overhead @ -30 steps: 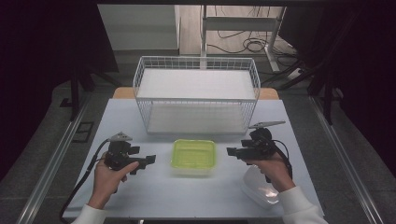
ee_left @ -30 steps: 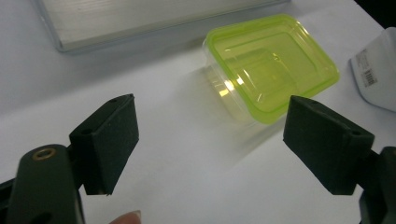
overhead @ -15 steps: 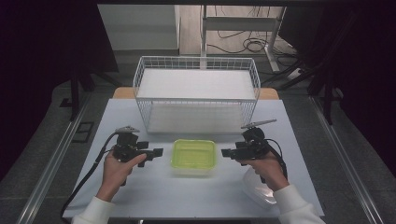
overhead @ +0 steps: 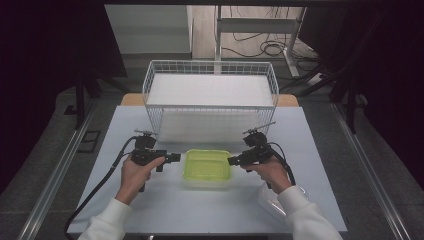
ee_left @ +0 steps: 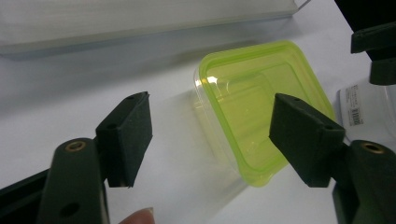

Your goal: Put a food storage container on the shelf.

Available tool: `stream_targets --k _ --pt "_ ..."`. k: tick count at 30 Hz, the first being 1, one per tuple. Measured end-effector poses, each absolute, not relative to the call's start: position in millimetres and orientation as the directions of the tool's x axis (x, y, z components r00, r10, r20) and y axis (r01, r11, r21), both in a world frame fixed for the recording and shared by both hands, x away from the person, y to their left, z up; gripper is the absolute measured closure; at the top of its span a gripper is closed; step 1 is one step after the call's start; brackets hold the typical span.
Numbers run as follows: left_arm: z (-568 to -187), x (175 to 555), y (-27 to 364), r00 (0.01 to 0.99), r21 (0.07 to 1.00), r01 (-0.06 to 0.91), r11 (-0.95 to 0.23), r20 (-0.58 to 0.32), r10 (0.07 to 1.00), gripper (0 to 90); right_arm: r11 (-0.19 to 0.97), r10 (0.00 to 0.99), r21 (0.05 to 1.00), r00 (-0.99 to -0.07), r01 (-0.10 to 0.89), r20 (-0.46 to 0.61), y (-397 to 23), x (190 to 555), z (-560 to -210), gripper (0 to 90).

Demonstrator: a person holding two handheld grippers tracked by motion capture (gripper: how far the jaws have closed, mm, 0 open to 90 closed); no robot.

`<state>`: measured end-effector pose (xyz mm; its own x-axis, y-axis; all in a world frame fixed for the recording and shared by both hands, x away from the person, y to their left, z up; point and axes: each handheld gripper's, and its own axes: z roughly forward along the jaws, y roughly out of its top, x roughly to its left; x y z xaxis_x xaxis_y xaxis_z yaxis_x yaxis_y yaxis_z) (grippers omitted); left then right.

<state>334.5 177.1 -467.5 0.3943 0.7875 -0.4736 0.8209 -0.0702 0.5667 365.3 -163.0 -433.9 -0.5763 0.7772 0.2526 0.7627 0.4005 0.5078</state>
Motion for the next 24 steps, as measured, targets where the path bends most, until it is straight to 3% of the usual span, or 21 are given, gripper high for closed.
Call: stream_targets --k 16,24 --pt "-493.5 345.2 159.5 0.375 0.48 0.874 -0.082 -0.555 0.743 39.9 0.355 0.818 0.446 -0.504 0.822 0.278 -159.3 372.1 -455.7 38.9" --pt "-499.4 348.4 157.3 0.368 0.455 0.887 -0.078 -0.594 0.716 51.1 0.324 0.824 0.394 -0.461 0.86 0.329 -155.2 378.8 -466.9 46.6"
